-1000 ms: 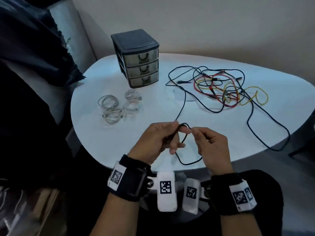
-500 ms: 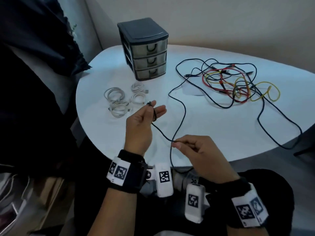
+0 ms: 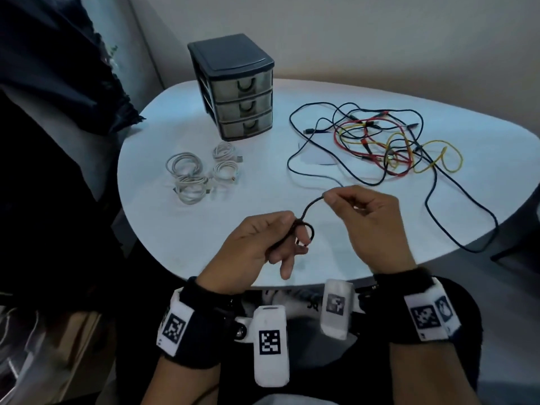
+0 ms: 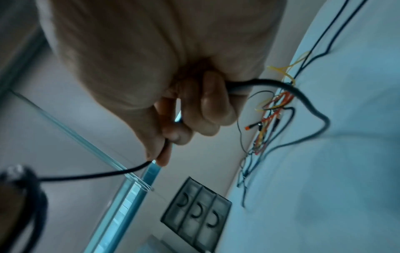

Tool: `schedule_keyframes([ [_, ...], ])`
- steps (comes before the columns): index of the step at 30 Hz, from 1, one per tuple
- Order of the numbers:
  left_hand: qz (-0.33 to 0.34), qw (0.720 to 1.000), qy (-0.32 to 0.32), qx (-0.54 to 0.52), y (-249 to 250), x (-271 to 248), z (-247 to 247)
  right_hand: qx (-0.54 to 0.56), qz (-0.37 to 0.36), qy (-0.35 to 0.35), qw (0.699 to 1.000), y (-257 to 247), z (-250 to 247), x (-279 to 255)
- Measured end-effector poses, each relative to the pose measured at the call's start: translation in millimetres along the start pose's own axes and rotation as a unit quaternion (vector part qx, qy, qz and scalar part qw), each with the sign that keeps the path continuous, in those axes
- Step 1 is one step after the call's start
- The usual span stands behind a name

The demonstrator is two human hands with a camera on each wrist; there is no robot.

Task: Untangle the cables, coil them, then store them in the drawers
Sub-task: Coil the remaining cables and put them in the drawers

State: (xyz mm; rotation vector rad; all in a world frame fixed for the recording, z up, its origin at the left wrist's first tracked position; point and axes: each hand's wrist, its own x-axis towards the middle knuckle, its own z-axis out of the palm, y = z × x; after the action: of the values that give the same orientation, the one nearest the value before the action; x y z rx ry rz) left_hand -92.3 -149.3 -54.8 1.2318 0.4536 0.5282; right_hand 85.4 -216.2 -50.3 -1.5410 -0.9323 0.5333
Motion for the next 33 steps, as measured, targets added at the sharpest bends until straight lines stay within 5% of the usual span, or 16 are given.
schedule_keyframes([
  [5, 0.082, 0.980, 0.094, -0.152, 4, 0, -1, -0.071, 0.061, -0.122, 0.988, 26, 17, -22],
  [9, 0.094, 0.965, 0.174, -0.170, -5, 5, -9, -0.109, 0.062, -0.259, 0.958, 15, 22, -44],
  [13, 0.019, 0.976, 0.208, 0.067, -32, 11, -20, -0.154, 0.027, -0.290, 0.944, -13, 11, -43],
  [17, -0.064, 0.967, 0.096, 0.229, -43, 6, -16, -0.134, 0.007, -0.251, 0.959, -31, -9, -40],
  [23, -0.063, 0.997, -0.038, 0.032, -12, -7, -1, -0.007, 0.024, -0.035, 0.999, -4, -5, -18],
  [28, 0.014, 0.994, -0.012, -0.109, -3, -9, -9, -0.011, 0.056, -0.124, 0.991, 24, 14, -28],
  [33, 0.073, 0.960, 0.158, -0.218, -4, -3, -14, -0.080, 0.066, -0.227, 0.968, 28, 21, -42],
])
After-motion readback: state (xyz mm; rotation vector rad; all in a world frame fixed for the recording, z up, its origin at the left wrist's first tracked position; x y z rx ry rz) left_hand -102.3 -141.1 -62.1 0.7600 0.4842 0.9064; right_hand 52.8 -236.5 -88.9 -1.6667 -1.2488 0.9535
